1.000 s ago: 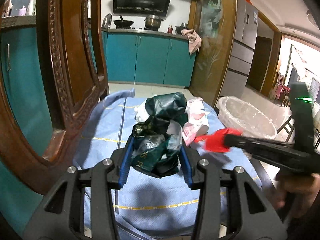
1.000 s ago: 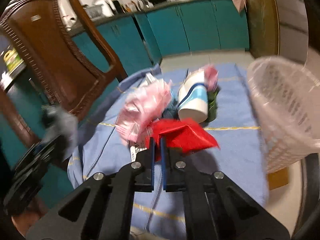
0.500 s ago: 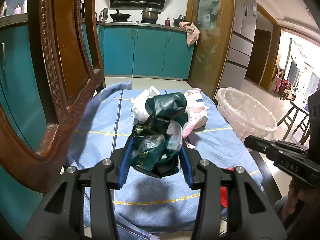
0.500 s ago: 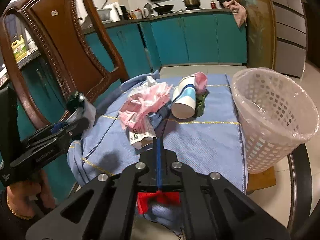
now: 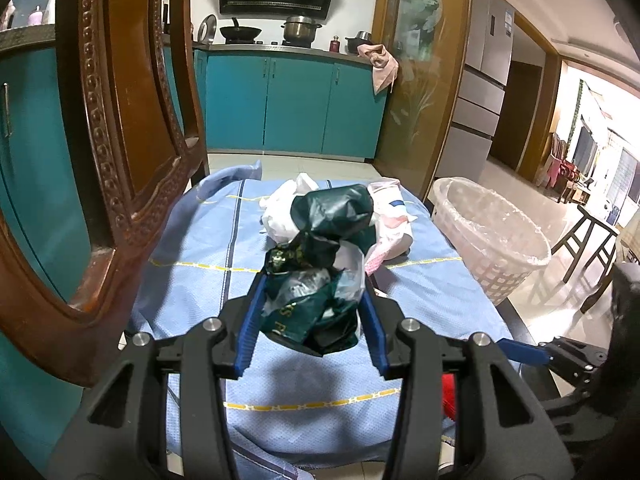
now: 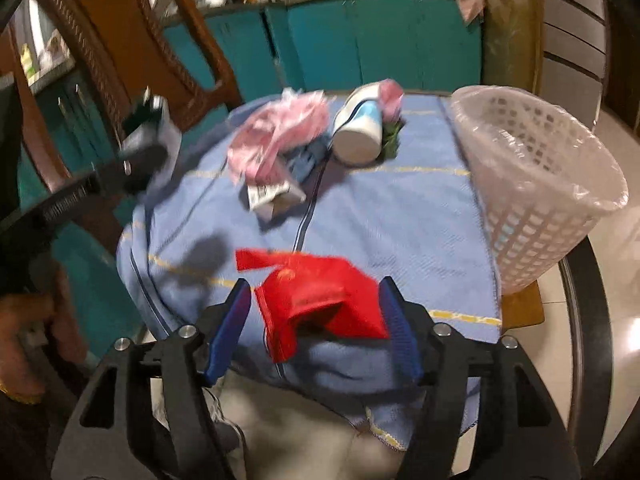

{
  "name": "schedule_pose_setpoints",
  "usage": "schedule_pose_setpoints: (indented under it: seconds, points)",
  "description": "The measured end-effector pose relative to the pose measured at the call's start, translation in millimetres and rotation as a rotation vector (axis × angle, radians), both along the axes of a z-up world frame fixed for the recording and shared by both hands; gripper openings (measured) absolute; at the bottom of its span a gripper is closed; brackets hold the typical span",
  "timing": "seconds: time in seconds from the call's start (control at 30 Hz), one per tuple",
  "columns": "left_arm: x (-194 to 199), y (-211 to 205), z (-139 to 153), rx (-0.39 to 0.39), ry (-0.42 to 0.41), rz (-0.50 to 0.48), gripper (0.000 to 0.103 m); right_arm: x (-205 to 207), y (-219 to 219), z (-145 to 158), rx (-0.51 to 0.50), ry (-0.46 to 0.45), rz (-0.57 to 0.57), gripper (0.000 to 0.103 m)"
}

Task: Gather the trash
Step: 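Grasp and lift the red packet with the right tool while the left tool holds the green bag, then carry the red packet over the white basket and open the right tool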

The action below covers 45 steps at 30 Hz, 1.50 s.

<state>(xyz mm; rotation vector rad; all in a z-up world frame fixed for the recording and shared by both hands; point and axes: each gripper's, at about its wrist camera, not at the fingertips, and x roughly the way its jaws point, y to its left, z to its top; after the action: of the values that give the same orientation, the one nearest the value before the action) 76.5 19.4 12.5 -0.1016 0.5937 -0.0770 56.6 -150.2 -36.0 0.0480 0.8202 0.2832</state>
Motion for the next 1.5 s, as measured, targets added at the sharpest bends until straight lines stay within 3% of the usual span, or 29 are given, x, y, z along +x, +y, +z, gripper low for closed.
schedule_pose_setpoints:
  seconds: [0.1,0.27,0.4,0.6,0.9,1.5]
  points:
    - [1,1,-1,-0.002,0.008,0.003,0.046,5,9,-5,-0.043,0.001,0.008,0.075]
    - [1,2,-1,-0.008,0.013,0.005,0.046,13,24,-15,-0.128,0.010,0.041,0.075]
    - [2,2,-1,-0.005,0.013,0.003,0.046,14,21,-18,-0.146,0.022,0.045,0.056]
    - [1,1,-1,-0.003,0.011,0.004,0.046,11,16,-14,-0.148,0.002,0.038,0.040]
    - [0,0,-2,-0.006,0.013,0.003,0.047,1,5,12,-0.066,-0.123,-0.002,0.038]
    - [6,-1,-3,0.004,0.036,-0.002,0.047,4,1,16,-0.049,-0.126,-0.020,0.038]
